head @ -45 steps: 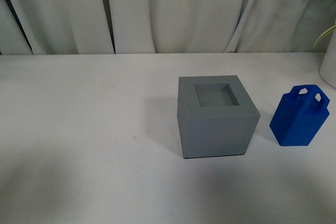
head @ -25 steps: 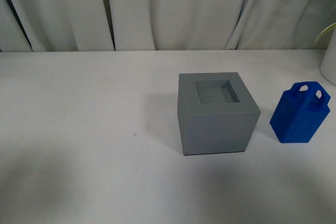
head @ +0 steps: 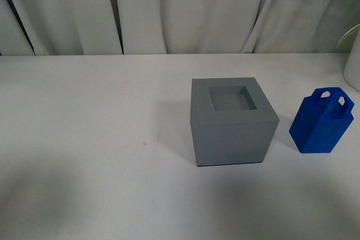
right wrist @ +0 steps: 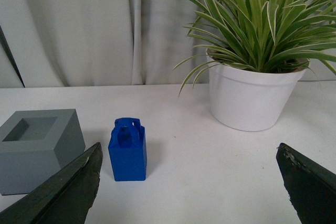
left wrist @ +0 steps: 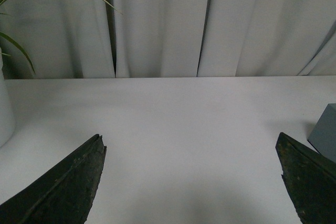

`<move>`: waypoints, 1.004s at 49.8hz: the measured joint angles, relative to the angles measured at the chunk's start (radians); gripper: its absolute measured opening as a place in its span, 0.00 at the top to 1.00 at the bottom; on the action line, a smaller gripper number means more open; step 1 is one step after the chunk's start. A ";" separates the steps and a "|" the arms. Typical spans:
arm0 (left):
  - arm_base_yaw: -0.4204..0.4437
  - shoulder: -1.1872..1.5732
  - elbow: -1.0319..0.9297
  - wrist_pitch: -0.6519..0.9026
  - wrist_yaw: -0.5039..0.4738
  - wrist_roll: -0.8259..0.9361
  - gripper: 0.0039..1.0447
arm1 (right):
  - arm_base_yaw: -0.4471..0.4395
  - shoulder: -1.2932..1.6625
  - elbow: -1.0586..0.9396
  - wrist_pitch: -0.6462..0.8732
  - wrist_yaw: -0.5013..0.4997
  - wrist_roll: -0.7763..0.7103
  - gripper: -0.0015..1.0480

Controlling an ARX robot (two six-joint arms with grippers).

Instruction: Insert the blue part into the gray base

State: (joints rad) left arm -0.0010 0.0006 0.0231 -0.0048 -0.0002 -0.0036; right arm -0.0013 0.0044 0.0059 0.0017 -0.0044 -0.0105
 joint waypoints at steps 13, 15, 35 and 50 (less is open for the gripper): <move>0.000 0.000 0.000 0.000 0.000 0.000 0.06 | 0.002 0.113 0.053 -0.110 0.018 0.031 0.07; 0.000 0.000 0.000 0.000 0.000 0.000 0.06 | -0.008 0.168 0.070 -0.095 -0.007 0.040 0.07; 0.000 0.000 0.000 0.000 0.000 0.000 0.06 | -0.118 0.932 0.492 0.041 -0.459 -0.167 0.07; 0.000 0.000 0.000 0.000 0.000 0.000 0.06 | -0.075 1.386 0.984 -0.381 -0.482 -0.640 0.07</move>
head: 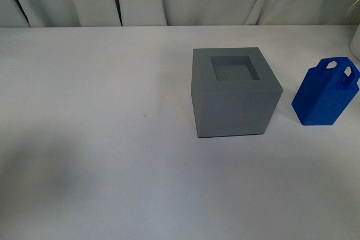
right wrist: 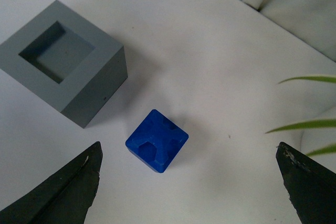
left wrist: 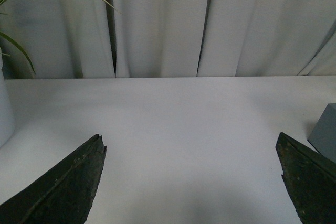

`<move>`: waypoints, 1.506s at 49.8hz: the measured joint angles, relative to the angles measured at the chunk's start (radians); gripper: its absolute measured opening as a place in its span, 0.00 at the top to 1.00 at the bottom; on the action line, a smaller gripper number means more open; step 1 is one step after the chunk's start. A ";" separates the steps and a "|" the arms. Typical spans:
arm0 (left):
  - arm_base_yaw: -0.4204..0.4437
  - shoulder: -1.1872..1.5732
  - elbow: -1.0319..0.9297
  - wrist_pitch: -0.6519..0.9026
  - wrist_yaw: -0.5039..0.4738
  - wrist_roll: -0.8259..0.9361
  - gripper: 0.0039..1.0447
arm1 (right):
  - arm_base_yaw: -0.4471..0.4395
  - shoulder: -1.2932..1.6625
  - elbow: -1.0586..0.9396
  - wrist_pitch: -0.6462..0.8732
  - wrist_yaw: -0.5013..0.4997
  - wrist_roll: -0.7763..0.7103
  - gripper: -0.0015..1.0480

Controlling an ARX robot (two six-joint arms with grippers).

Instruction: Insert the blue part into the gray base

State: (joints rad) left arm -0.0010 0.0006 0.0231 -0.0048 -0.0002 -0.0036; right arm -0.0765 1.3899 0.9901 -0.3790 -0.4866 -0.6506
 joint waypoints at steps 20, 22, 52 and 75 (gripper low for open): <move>0.000 0.000 0.000 0.000 0.000 0.000 0.06 | 0.131 0.326 0.386 -0.544 0.168 -0.539 0.07; 0.000 0.000 0.000 0.000 0.000 0.000 0.06 | 0.140 0.351 0.405 -0.560 0.193 -0.574 0.07; 0.000 0.000 0.000 0.000 0.000 0.000 0.06 | 0.171 0.567 0.552 -0.607 0.291 -0.720 0.07; 0.000 0.000 0.000 0.000 0.000 0.000 0.06 | 0.178 0.636 0.574 -0.574 0.298 -0.732 0.07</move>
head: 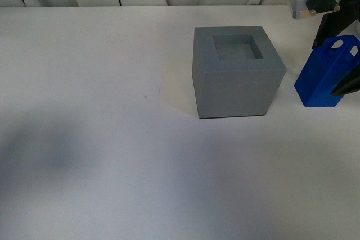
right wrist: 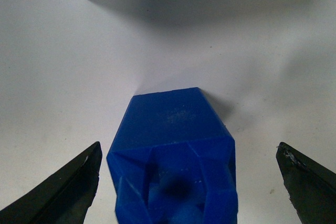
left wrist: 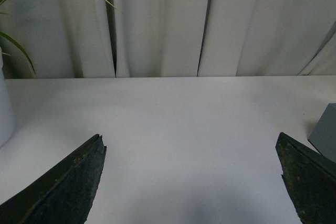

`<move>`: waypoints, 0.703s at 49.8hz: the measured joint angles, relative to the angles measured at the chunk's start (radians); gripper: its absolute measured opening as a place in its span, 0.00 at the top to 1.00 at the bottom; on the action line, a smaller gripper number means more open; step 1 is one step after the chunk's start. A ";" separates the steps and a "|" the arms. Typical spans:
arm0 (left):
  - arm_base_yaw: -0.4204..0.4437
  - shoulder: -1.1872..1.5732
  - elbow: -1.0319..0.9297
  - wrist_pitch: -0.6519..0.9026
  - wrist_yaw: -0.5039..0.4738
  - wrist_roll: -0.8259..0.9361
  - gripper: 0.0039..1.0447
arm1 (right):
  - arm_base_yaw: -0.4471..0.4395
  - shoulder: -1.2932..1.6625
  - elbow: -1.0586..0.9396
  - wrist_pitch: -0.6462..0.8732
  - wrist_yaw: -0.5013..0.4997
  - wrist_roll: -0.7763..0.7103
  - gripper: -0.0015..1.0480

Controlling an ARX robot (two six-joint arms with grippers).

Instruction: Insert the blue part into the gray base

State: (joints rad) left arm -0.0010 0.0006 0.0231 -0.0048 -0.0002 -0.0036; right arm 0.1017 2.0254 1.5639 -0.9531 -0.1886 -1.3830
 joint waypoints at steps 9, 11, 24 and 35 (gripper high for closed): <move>0.000 0.000 0.000 0.000 0.000 0.000 0.06 | 0.000 0.008 0.000 0.011 -0.002 0.003 0.35; 0.000 0.000 0.000 0.000 0.000 0.000 0.06 | 0.000 0.008 0.000 0.011 -0.005 0.003 0.40; 0.000 0.000 0.000 0.000 0.000 0.000 0.06 | -0.008 -0.002 0.028 -0.041 -0.027 0.007 0.56; 0.000 0.000 0.000 0.000 0.000 0.000 0.06 | 0.006 -0.071 0.124 -0.130 -0.096 0.018 0.56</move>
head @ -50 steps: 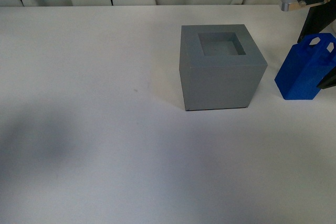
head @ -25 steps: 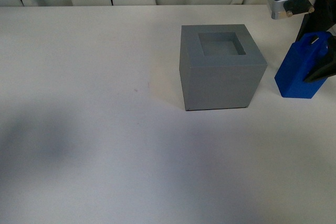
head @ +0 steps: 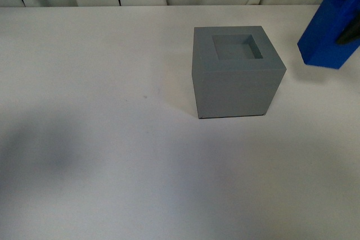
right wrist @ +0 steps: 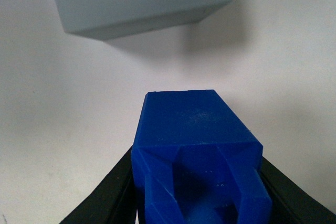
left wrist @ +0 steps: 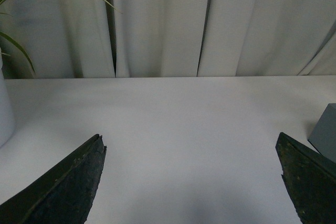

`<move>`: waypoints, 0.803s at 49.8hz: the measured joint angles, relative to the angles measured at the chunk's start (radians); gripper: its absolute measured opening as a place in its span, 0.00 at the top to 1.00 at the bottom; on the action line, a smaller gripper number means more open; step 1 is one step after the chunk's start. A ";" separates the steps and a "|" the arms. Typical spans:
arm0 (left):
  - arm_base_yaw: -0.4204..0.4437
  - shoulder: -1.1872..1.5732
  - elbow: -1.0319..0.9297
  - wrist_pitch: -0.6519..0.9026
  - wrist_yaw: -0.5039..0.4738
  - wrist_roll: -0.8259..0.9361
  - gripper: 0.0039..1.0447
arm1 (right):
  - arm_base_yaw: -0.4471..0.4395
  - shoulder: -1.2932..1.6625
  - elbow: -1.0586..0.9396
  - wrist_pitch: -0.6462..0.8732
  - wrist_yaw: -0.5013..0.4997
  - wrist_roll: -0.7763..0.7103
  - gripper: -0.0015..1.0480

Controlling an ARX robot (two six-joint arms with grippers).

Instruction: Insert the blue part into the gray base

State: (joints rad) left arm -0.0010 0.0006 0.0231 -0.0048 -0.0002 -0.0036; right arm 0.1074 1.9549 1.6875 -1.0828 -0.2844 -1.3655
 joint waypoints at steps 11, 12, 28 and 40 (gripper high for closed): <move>0.000 0.000 0.000 0.000 0.000 0.000 0.06 | 0.092 -0.025 0.109 -0.090 -0.063 0.009 0.56; 0.000 0.000 0.000 0.000 0.000 0.000 0.06 | 0.107 -0.025 0.118 -0.098 -0.066 0.009 0.56; 0.000 0.000 0.000 0.000 0.000 0.000 0.06 | 0.200 0.004 0.158 -0.111 -0.049 0.010 0.56; 0.000 0.000 0.000 0.000 0.000 0.000 0.06 | 0.219 0.050 0.164 -0.109 -0.023 0.009 0.56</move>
State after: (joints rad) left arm -0.0010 0.0006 0.0231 -0.0048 -0.0002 -0.0036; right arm 0.3267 2.0045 1.8515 -1.1915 -0.3073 -1.3563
